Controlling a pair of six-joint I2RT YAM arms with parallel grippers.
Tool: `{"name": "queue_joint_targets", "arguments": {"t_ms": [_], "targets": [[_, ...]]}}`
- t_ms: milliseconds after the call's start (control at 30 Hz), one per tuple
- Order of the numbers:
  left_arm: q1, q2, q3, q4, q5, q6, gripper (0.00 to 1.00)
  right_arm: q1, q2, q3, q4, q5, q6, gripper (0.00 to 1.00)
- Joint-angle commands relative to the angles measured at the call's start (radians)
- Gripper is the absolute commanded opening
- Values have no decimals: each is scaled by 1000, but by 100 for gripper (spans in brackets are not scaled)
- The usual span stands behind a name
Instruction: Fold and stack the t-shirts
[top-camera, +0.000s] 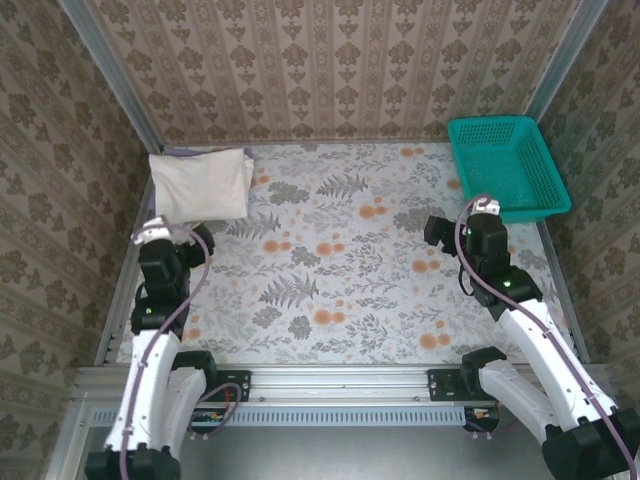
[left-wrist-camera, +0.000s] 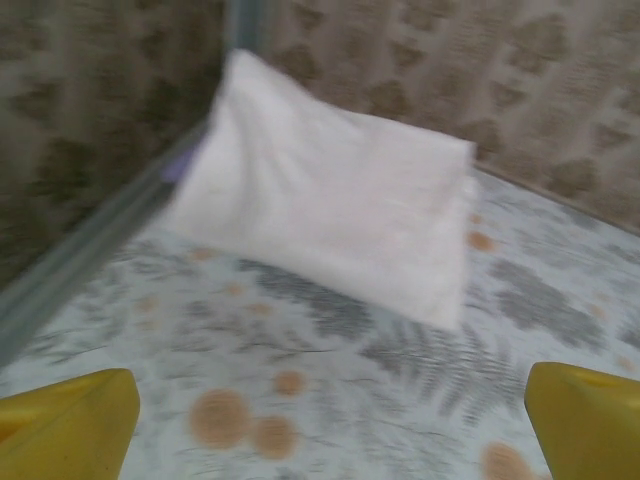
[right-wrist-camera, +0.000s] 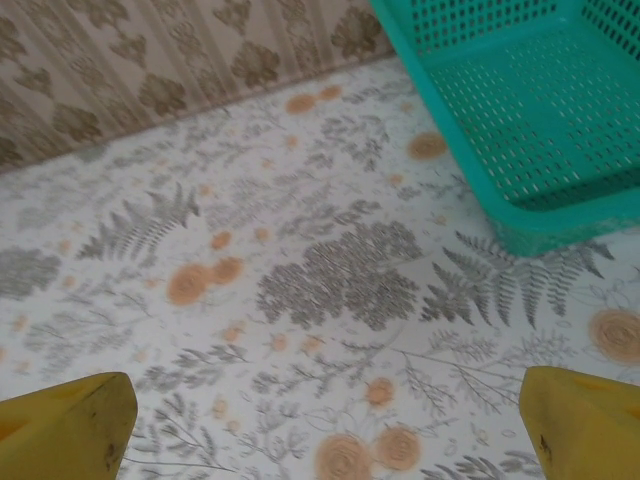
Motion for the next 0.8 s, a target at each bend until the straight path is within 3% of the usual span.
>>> {"name": "queue_joint_targets", "arguments": {"t_ms": [0, 200, 400, 567, 767], "targets": [[62, -25, -67, -24, -39, 75, 100, -6, 13, -65, 90, 57, -45, 100], [106, 87, -126, 57, 24, 143, 100, -12, 26, -168, 160, 122, -67, 100], [109, 342, -146, 314, 93, 156, 100, -54, 83, -229, 262, 216, -95, 100], [88, 615, -75, 502, 148, 200, 100, -86, 188, -354, 649, 124, -252, 100], [61, 792, 13, 669, 177, 305, 100, -102, 387, -304, 727, 73, -294, 100]]}}
